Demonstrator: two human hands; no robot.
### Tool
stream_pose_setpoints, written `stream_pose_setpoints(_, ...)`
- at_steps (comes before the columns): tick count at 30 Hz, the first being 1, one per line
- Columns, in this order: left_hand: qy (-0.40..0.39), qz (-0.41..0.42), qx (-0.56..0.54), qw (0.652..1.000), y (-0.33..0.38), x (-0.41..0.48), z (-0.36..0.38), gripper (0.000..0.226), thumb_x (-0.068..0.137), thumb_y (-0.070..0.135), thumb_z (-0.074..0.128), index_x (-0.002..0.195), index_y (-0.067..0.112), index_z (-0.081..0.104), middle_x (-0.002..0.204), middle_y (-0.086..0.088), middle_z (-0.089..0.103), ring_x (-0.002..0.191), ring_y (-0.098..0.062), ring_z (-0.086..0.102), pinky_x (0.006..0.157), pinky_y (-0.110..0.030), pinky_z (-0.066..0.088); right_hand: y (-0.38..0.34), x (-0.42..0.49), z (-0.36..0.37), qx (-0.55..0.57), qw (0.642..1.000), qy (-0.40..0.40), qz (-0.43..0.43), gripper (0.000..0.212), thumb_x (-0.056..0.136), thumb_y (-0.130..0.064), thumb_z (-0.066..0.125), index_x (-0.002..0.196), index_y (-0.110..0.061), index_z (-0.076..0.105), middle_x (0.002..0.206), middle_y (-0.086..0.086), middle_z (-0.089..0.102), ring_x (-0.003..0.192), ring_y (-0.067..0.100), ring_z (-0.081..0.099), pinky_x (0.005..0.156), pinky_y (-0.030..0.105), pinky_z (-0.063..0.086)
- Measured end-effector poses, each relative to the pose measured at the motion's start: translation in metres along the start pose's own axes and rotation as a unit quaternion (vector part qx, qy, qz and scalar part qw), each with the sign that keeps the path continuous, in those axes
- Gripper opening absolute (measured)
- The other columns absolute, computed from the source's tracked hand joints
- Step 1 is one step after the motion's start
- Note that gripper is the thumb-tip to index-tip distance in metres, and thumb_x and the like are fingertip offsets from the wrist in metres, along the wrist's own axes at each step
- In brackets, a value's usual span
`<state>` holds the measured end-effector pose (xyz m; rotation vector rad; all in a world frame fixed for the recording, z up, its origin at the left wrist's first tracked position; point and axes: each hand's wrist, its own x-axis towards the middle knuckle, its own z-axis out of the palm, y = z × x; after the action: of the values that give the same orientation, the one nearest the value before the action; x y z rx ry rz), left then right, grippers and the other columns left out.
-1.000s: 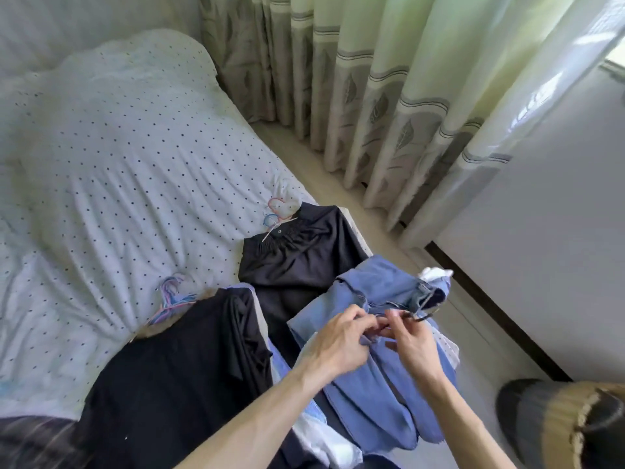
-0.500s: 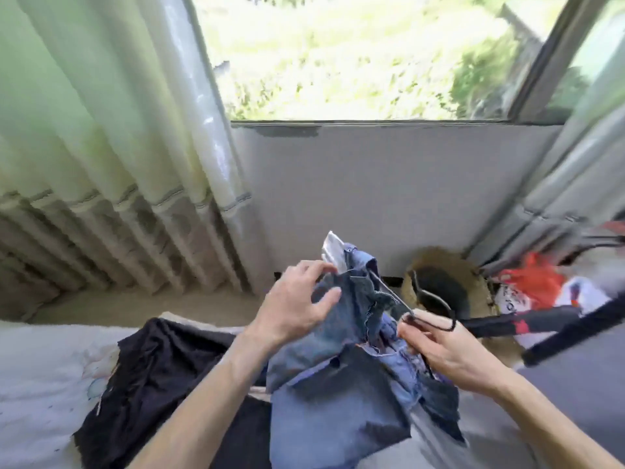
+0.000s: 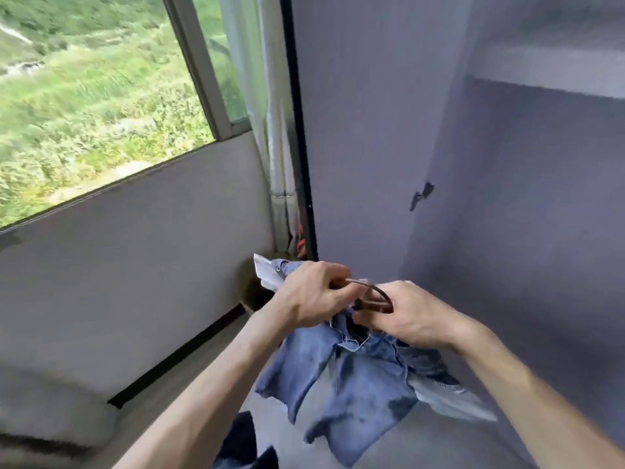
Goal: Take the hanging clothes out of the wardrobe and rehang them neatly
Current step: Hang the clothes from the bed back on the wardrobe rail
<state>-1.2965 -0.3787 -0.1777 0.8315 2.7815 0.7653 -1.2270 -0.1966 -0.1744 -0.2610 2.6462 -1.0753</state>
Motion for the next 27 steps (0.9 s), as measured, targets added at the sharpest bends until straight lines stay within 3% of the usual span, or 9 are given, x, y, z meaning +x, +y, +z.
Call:
stream_pose_setpoints(5,-0.057,0.049,-0.016,0.997,0.054,0.062,0.036,0.06,0.072,0.075,0.048,0.067,0.016,0.053,0.059,-0.003,0.052,0.063,-0.023,0.048,0.06,-0.034,0.042,0.062,-0.052,-0.036,0.055,0.982,0.156,0.095,0.031,0.083,-0.057,0.068,0.086,-0.027,0.063,0.069,-0.016,0.059,0.062,0.002,0.049,0.063,0.024,0.039)
stream_pose_setpoints(9,-0.101,0.092,-0.034,0.99,0.085,0.105,0.061,0.038,0.081,0.056,0.066,0.06,0.027,0.058,0.052,0.003,0.049,0.053,-0.013,0.041,0.054,-0.028,0.038,0.107,-0.112,-0.048,-0.032,0.945,0.25,0.209,0.054,0.078,-0.081,0.044,0.11,-0.042,0.061,0.112,-0.028,0.059,0.107,-0.002,0.051,0.095,0.023,0.04)
stream_pose_setpoints(10,-0.109,0.103,-0.034,0.988,0.092,0.115,0.066,0.036,0.082,0.056,0.067,0.062,0.026,0.061,0.054,0.001,0.053,0.054,-0.013,0.042,0.056,-0.029,0.04,0.114,-0.128,-0.048,-0.033,0.936,0.255,0.24,0.062,0.074,-0.088,0.037,0.113,-0.045,0.059,0.115,-0.029,0.057,0.109,-0.002,0.051,0.098,0.022,0.04)
stream_pose_setpoints(12,-0.115,0.119,-0.051,0.985,0.106,0.134,0.071,0.039,0.083,0.058,0.065,0.071,0.021,0.068,0.061,-0.004,0.057,0.056,-0.015,0.043,0.061,-0.031,0.047,0.121,-0.155,-0.047,0.017,0.921,0.272,0.279,0.067,0.066,-0.096,0.033,0.104,-0.048,0.061,0.1,-0.028,0.063,0.094,-0.009,0.058,0.086,0.011,0.043)
stream_pose_setpoints(15,-0.106,0.136,-0.081,0.982,0.125,0.163,0.072,0.054,0.086,0.059,0.062,0.061,0.011,0.054,0.049,0.003,0.043,0.05,-0.012,0.037,0.057,-0.031,0.041,0.114,-0.174,-0.047,0.013,0.909,0.284,0.306,0.047,0.082,-0.075,0.044,0.09,-0.032,0.06,0.068,-0.018,0.056,0.062,0.002,0.047,0.066,0.019,0.042)
stream_pose_setpoints(17,-0.103,0.149,-0.104,0.978,0.137,0.18,0.069,0.061,0.09,0.055,0.061,0.053,0.013,0.036,0.043,0.005,0.034,0.044,-0.011,0.031,0.05,-0.029,0.031,0.109,-0.174,-0.047,0.003,0.911,0.285,0.299,0.034,0.094,-0.056,0.05,0.084,-0.024,0.053,0.062,-0.011,0.046,0.059,0.005,0.035,0.062,0.028,0.038)
stream_pose_setpoints(19,-0.097,0.156,-0.115,0.976,0.148,0.194,0.068,0.06,0.092,0.052,0.06,0.051,0.016,0.036,0.04,0.007,0.036,0.04,-0.009,0.03,0.048,-0.027,0.028,0.099,-0.167,-0.049,0.049,0.916,0.282,0.281,0.031,0.098,-0.044,0.054,0.077,-0.024,0.045,0.06,-0.011,0.037,0.061,0.006,0.029,0.06,0.033,0.031)
stream_pose_setpoints(23,-0.089,0.183,-0.111,0.973,0.17,0.216,0.071,0.053,0.096,0.042,0.056,0.053,0.014,0.047,0.053,-0.002,0.055,0.048,-0.013,0.039,0.049,-0.025,0.035,0.079,-0.154,-0.058,0.198,0.923,0.237,0.23,0.033,0.093,-0.042,0.061,0.08,-0.017,0.043,0.07,-0.002,0.039,0.066,0.014,0.031,0.058,0.034,0.026)
stream_pose_setpoints(27,-0.07,0.227,-0.087,0.968,0.183,0.235,0.064,0.051,0.099,0.04,0.052,0.059,0.009,0.049,0.061,-0.011,0.058,0.056,-0.019,0.042,0.054,-0.028,0.039,0.074,-0.138,-0.061,0.369,0.886,0.218,0.177,0.044,0.088,-0.034,0.072,0.118,-0.005,0.056,0.107,0.016,0.067,0.09,0.022,0.057,0.071,0.039,0.039)
